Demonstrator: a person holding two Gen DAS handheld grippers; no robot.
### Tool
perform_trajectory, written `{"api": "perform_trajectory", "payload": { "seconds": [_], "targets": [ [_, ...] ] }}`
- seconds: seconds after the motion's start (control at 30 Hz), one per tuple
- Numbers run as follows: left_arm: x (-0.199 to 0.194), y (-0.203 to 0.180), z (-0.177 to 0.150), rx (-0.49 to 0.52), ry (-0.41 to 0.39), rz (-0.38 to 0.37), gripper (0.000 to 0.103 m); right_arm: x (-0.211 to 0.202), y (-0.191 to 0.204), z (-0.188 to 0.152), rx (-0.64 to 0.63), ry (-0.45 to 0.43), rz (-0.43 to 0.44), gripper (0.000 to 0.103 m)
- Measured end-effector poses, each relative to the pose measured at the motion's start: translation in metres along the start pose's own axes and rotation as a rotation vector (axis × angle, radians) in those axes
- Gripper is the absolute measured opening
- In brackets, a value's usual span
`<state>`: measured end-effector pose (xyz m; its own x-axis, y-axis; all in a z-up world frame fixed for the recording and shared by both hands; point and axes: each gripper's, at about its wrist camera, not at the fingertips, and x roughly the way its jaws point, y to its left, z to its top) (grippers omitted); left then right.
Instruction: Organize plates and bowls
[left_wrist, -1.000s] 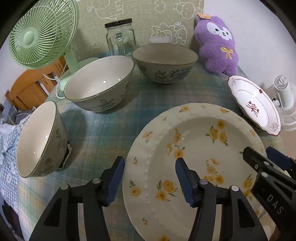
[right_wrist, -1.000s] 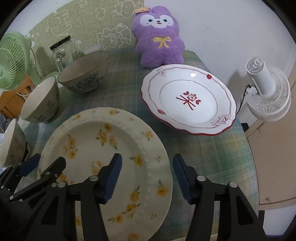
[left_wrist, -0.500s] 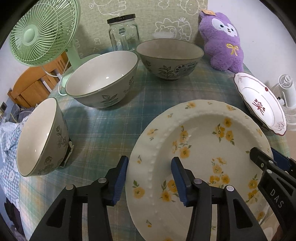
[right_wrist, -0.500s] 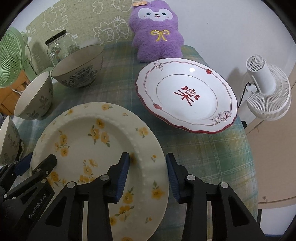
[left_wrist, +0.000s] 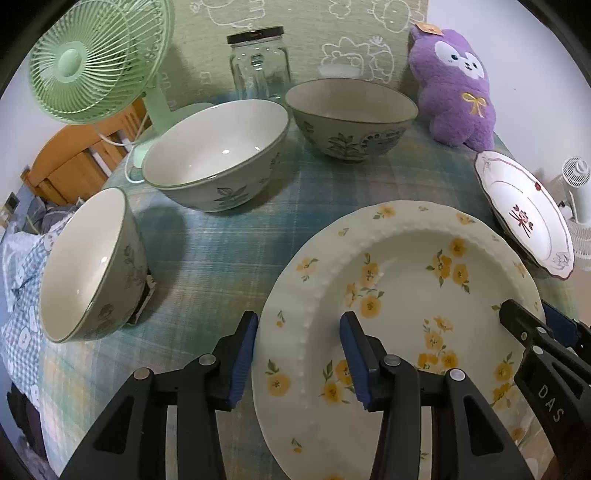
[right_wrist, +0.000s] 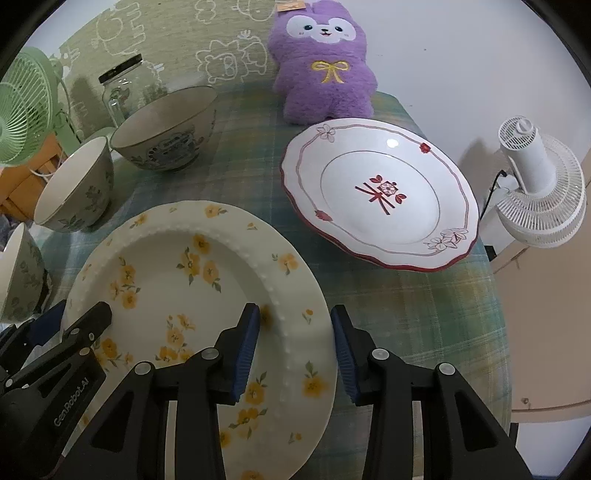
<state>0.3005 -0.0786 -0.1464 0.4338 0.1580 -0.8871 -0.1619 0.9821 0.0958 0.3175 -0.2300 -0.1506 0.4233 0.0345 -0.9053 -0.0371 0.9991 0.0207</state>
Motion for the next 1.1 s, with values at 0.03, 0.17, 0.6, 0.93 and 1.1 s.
{"api": "perform_trajectory", "payload": {
  "seconds": [0.03,0.17,0.6,0.93,1.1],
  "targets": [
    [-0.001,0.001,0.000,-0.006,0.000,0.004,0.047,-0.001,0.000,0.000,-0.002,0.001,0.005,0.043],
    [-0.006,0.004,-0.001,-0.026,-0.005,0.020,0.047,-0.004,0.003,0.002,-0.008,-0.004,0.019,0.043],
    [-0.020,0.020,0.002,-0.071,-0.030,0.044,0.046,-0.022,0.019,0.007,-0.034,-0.034,0.037,0.043],
    [-0.041,0.022,-0.006,-0.043,-0.038,0.013,0.046,-0.050,0.018,-0.002,0.004,-0.042,-0.002,0.043],
    [-0.056,0.022,-0.012,-0.023,-0.050,-0.010,0.046,-0.069,0.015,-0.011,0.027,-0.054,-0.026,0.043]
  ]
}}
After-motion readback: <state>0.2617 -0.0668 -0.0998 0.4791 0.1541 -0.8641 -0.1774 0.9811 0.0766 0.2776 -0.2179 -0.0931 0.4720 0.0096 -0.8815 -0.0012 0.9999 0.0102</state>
